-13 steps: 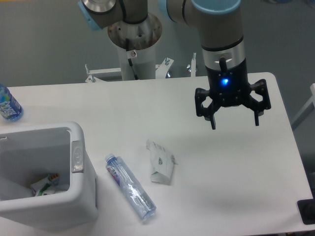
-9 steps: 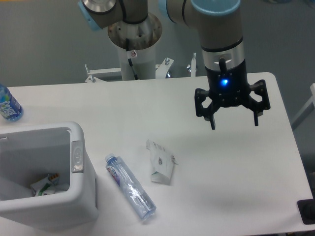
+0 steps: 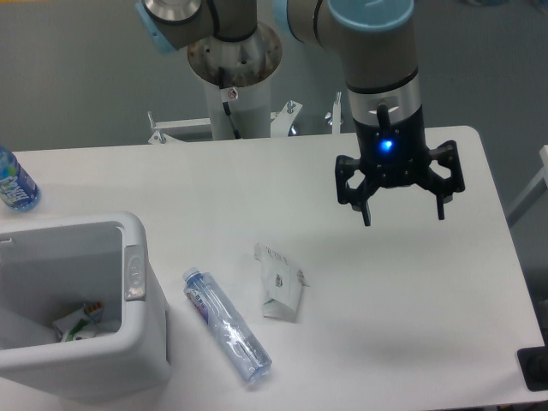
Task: Place the trash in the trash can
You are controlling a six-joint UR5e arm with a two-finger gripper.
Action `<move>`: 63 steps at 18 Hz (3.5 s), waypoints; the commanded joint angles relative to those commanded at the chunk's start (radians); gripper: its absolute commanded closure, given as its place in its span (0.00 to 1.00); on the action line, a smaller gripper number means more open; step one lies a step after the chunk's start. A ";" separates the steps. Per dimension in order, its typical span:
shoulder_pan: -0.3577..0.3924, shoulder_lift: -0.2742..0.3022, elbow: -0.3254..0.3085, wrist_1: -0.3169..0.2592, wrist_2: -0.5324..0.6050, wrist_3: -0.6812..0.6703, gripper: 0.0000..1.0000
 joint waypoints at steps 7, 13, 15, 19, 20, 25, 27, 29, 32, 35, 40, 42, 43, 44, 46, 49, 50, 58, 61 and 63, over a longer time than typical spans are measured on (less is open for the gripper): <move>-0.003 0.011 -0.110 0.038 -0.006 -0.002 0.00; -0.049 0.020 -0.213 0.063 -0.015 -0.003 0.00; -0.070 0.011 -0.239 0.063 -0.018 -0.005 0.00; -0.113 -0.032 -0.285 0.058 -0.034 -0.047 0.00; -0.124 -0.038 -0.291 0.058 -0.040 -0.051 0.00; -0.150 -0.103 -0.302 0.063 -0.081 -0.107 0.00; -0.155 -0.113 -0.302 0.064 -0.084 -0.123 0.00; -0.166 -0.129 -0.302 0.066 -0.084 -0.146 0.00; -0.175 -0.169 -0.290 0.066 -0.084 -0.208 0.00; -0.190 -0.206 -0.276 0.067 -0.081 -0.259 0.00; -0.192 -0.233 -0.278 0.118 -0.074 -0.278 0.00; -0.190 -0.233 -0.279 0.121 -0.057 -0.281 0.00; -0.192 -0.235 -0.281 0.121 -0.023 -0.279 0.03; -0.192 -0.235 -0.285 0.123 0.027 -0.279 0.06; -0.192 -0.236 -0.290 0.123 0.077 -0.284 0.19; -0.192 -0.245 -0.284 0.132 0.080 -0.290 0.41; -0.192 -0.247 -0.284 0.133 0.081 -0.293 0.51; -0.192 -0.241 -0.270 0.133 0.078 -0.307 1.00; -0.190 -0.210 -0.241 0.135 0.075 -0.304 1.00; -0.178 -0.145 -0.210 0.133 0.040 -0.299 1.00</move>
